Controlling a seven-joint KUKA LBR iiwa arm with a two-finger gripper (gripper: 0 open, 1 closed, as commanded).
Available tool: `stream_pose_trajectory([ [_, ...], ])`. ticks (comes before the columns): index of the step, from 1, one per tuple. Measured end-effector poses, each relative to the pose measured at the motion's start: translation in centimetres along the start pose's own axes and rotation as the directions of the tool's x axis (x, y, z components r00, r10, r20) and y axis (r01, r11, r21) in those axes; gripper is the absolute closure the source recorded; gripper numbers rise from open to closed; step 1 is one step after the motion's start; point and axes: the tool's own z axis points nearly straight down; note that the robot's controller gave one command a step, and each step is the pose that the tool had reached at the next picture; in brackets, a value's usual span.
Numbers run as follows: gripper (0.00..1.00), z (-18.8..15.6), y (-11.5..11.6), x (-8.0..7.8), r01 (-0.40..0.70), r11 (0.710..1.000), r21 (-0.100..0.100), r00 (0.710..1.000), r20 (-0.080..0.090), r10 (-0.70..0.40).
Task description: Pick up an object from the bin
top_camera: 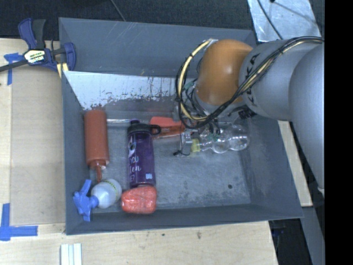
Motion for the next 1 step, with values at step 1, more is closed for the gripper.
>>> stream_pose_trajectory([
  [1, 0.0, -2.8, -0.49, -0.11, 0.067, 0.998, 0.0, 0.998, -0.01, -0.067],
])
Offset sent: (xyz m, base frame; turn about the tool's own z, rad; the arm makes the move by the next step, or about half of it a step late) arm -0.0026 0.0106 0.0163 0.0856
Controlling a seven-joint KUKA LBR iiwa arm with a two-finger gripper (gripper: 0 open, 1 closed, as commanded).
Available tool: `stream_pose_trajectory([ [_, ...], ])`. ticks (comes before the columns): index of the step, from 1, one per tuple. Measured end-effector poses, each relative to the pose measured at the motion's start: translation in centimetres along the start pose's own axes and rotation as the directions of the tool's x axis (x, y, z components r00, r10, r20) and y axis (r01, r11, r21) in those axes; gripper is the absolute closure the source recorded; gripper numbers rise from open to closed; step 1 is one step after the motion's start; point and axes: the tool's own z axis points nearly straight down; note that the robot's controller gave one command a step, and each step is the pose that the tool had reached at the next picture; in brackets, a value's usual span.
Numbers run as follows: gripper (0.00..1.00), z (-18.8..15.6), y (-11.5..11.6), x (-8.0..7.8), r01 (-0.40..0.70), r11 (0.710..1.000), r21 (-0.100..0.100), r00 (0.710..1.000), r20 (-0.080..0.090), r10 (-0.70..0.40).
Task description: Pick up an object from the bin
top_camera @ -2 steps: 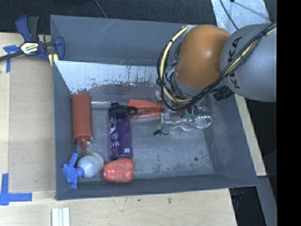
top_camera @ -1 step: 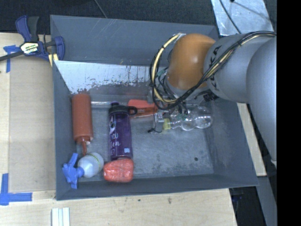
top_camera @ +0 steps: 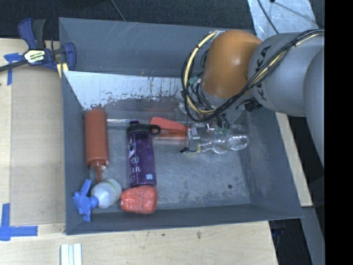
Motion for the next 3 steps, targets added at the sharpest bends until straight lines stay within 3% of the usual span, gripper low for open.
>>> stream_pose_trajectory([
  [1, 0.0, -2.6, 0.4, -0.1, -0.038, 0.999, 0.0, 0.999, 0.006, 0.038],
  [2, 0.0, 4.6, 1.6, -0.1, -0.13, 0.992, 0.001, 0.992, -0.007, 0.13],
  [3, 1.0, 4.0, 1.8, -0.1, -0.321, 0.947, 0.001, 0.947, 0.002, 0.321],
])
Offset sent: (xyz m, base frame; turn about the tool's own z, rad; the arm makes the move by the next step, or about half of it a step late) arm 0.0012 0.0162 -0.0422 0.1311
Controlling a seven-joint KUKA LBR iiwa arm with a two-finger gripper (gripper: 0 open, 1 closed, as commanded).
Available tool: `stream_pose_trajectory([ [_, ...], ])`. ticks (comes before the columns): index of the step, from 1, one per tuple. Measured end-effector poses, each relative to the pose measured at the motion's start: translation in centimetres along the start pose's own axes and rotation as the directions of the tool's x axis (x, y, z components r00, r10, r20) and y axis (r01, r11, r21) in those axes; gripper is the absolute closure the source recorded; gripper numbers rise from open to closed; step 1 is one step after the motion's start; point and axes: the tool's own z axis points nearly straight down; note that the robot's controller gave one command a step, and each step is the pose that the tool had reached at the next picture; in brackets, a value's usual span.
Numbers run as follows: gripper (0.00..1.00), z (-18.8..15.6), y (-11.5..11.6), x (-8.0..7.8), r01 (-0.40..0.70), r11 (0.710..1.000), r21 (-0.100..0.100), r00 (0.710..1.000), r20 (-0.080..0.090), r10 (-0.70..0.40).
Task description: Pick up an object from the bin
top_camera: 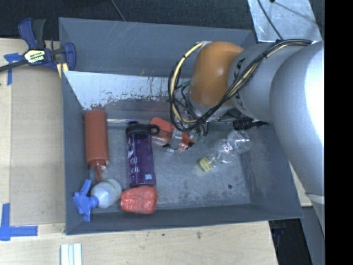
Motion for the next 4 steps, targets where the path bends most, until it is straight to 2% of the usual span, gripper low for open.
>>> stream_pose_trajectory([
  [4, 1.0, -0.72, -0.04, -0.09, 0.0, 1.0, -0.001, 1.0, 0.004, 0.0],
])
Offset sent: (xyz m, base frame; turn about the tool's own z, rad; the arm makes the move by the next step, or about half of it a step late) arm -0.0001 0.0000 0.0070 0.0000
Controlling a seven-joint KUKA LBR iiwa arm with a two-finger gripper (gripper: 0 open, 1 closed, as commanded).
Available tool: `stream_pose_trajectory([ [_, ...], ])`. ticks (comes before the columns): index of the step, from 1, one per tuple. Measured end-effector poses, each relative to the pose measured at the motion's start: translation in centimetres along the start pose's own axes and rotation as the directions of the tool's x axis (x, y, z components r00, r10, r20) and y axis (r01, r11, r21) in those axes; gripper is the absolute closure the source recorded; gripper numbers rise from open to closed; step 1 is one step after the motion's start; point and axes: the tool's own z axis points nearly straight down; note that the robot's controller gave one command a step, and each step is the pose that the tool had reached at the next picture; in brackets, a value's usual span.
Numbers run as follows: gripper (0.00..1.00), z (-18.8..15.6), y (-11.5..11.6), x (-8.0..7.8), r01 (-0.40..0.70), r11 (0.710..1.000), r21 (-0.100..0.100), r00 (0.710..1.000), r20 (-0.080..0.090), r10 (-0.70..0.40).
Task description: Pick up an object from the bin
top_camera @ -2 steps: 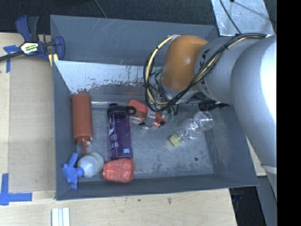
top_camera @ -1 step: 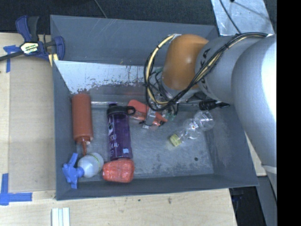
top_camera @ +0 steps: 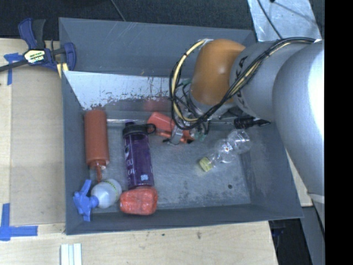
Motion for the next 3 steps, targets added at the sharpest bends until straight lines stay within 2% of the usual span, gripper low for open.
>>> stream_pose_trajectory([
  [3, 1.0, -2.4, 0.0, 0.1, 0.0, 1.0, 0.001, 1.0, -0.009, 0.0],
])
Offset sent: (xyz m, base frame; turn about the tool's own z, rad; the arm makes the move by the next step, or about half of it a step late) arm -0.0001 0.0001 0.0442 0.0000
